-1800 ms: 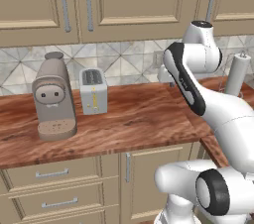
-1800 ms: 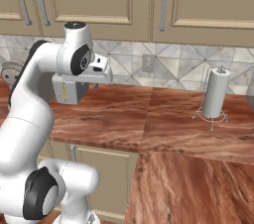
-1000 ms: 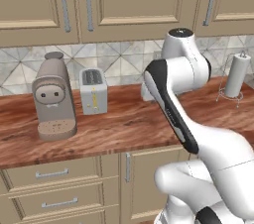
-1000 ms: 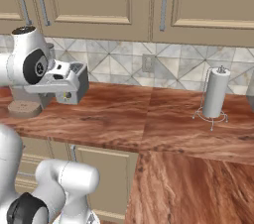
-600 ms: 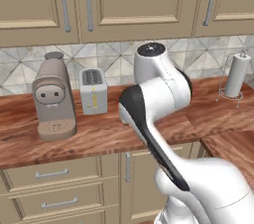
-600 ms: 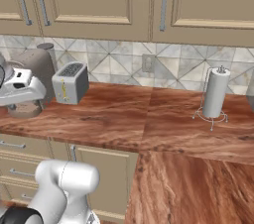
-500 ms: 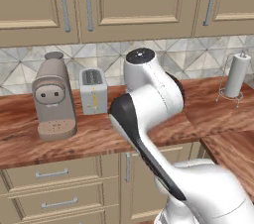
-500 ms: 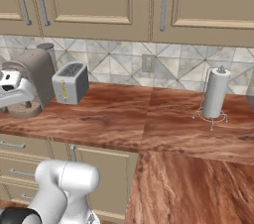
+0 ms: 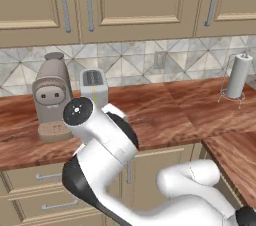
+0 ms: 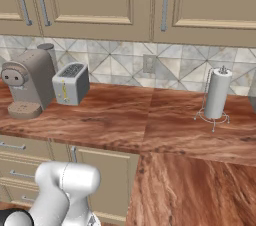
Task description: Take the pizza cutter from the drawer on the left and place it on the dining counter for cutting.
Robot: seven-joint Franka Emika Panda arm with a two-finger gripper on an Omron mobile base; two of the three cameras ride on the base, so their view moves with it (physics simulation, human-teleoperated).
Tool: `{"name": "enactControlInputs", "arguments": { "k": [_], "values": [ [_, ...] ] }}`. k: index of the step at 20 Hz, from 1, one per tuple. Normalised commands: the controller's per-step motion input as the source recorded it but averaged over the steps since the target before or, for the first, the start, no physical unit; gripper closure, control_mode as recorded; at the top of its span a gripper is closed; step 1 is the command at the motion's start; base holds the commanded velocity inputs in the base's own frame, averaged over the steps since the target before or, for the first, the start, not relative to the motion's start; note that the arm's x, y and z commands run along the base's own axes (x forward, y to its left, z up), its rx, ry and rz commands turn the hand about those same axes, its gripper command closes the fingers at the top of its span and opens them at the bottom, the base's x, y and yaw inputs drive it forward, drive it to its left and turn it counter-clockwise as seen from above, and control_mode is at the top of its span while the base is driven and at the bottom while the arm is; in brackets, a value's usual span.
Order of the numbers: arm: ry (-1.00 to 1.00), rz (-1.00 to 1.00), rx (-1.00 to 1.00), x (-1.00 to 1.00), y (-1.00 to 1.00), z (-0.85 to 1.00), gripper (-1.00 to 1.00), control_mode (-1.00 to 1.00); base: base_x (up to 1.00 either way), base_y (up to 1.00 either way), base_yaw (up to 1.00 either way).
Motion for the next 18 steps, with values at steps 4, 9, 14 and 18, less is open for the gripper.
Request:
{"name": "enactControlInputs", "arguments": {
  "k": [4, 9, 14, 18],
  "values": [
    [-0.17, 0.36, -0.17, 0.01, 0.68, -0.77, -1.0, -1.0, 0.0, 0.0, 0.0],
    [-0.13, 0.37, -0.13, 0.27, 0.49, -0.74, -1.0, -1.0, 0.0, 0.0, 0.0],
    [-0.12, 0.35, -0.17, 0.31, 0.59, -0.79, -1.0, -1.0, 0.0, 0.0, 0.0],
    [-0.12, 0.22, -0.16, 0.14, 0.42, -0.55, -1.0, -1.0, 0.0, 0.0, 0.0]
  ]
}}
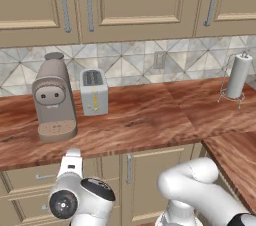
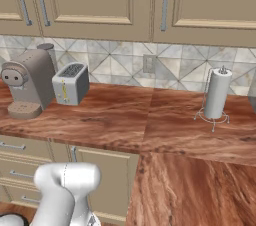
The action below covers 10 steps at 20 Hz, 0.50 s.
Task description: Take the pizza cutter from the drawer on the left and place it on the dining counter for cutting.
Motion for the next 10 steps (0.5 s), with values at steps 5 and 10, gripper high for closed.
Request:
{"name": "enactControlInputs", "arguments": {
  "k": [5, 10],
  "values": [
    [-0.17, 0.02, -0.2, 0.16, 0.32, -0.54, -1.0, -1.0, 0.0, 0.0, 0.0],
    [-0.18, 0.0, -0.21, 0.17, 0.38, -0.61, -1.0, -1.0, 0.0, 0.0, 0.0]
  ]
}}
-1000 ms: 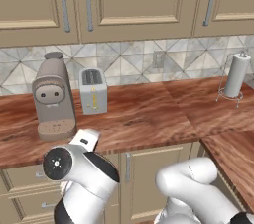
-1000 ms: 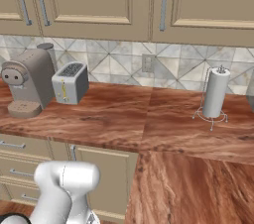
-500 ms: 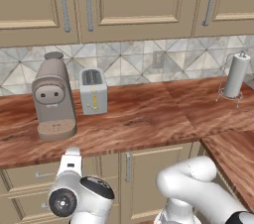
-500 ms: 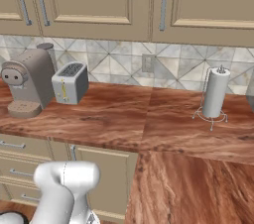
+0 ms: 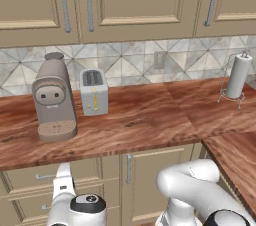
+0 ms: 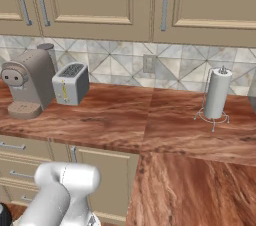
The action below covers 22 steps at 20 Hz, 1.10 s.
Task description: Take the pizza cutter from the drawer on the left and place it on the dining counter for cutting.
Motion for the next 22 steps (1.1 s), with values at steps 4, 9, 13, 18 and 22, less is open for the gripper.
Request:
{"name": "enactControlInputs", "arguments": {
  "k": [4, 9, 13, 18, 22],
  "values": [
    [-0.21, 0.0, -0.14, 0.18, 0.23, -0.53, -1.0, -1.0, 0.0, 0.0, 0.0],
    [-0.23, 0.0, -0.11, 0.19, 0.13, -0.41, -1.0, -1.0, 0.0, 0.0, 0.0],
    [-0.24, 0.01, -0.04, 0.22, 0.07, -0.3, -1.0, -1.0, 0.0, 0.0, 0.0],
    [-0.19, 0.01, 0.0, 0.2, 0.05, -0.2, -1.0, -1.0, 0.0, 0.0, 0.0],
    [-0.15, 0.02, 0.06, 0.12, 0.07, -0.1, -1.0, -1.0, 0.0, 0.0, 0.0]
  ]
}}
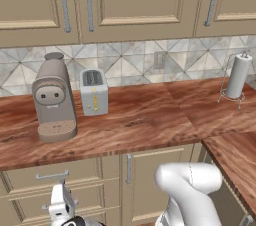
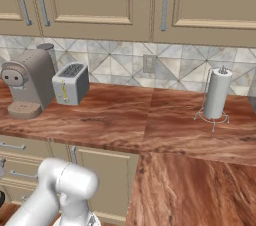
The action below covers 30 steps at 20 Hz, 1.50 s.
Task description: Take the pizza cutter from the drawer on the left and place it on the dining counter for cutting.
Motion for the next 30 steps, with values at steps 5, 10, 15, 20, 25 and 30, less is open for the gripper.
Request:
{"name": "enactControlInputs", "arguments": {
  "k": [5, 10, 15, 20, 25, 30],
  "values": [
    [-0.03, 0.02, 0.05, 0.08, 0.13, 0.0, -1.0, -1.0, 0.0, 0.0, 0.0],
    [0.06, 0.0, 0.02, 0.15, 0.03, 0.0, -1.0, -1.0, 0.0, 0.0, 0.0],
    [0.07, 0.01, 0.02, 0.29, 0.0, -0.04, -1.0, -1.0, 0.0, 0.0, 0.0],
    [0.0, 0.03, 0.0, 0.33, 0.0, -0.23, -1.0, -1.0, 0.0, 0.0, 0.0],
    [0.01, 0.02, 0.0, 0.26, 0.0, -0.23, -1.0, -1.0, 0.0, 0.0, 0.0],
    [0.04, 0.02, 0.0, 0.19, 0.01, -0.32, -1.0, -1.0, 0.0, 0.0, 0.0]
  ]
}}
